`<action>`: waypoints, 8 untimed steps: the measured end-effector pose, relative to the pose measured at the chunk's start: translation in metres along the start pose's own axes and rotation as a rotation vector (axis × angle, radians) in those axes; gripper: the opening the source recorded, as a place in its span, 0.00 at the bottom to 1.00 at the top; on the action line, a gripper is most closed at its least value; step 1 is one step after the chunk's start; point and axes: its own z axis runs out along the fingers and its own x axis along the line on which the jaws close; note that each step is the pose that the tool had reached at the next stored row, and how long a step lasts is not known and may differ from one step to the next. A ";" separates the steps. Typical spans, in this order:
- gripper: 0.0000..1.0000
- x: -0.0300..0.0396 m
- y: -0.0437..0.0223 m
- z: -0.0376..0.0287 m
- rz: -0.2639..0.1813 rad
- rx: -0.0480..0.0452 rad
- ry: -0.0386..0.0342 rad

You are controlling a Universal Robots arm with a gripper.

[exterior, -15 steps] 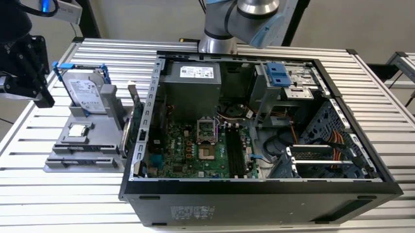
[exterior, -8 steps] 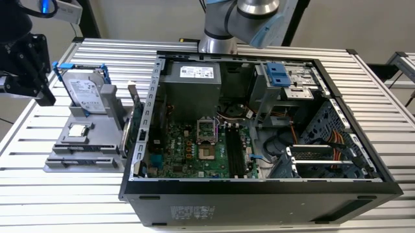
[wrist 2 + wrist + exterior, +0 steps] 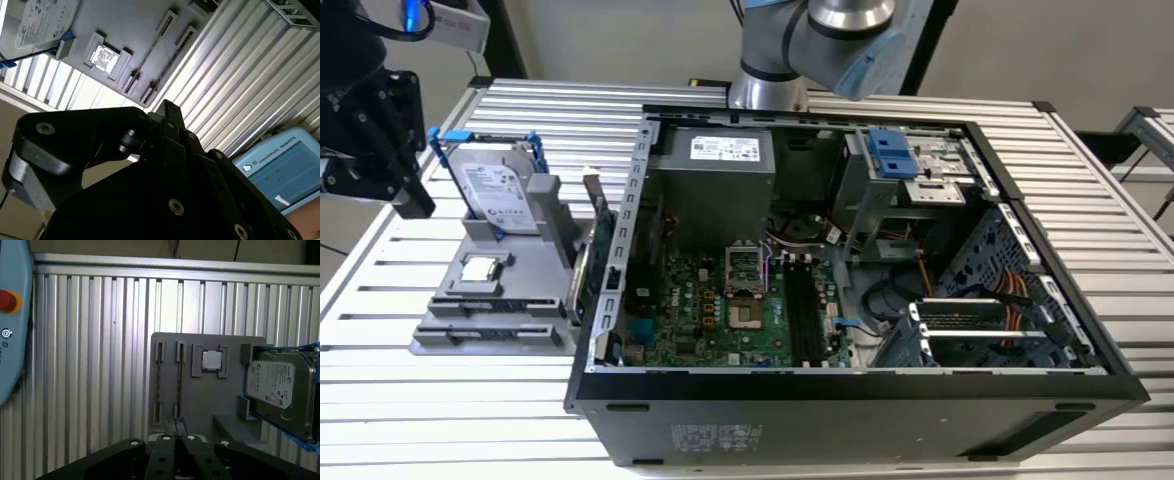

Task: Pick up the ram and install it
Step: 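Pick up the ram and move it above insertion slot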

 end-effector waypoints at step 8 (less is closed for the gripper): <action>0.00 0.0002 0.0000 0.0000 0.000 0.0000 0.0000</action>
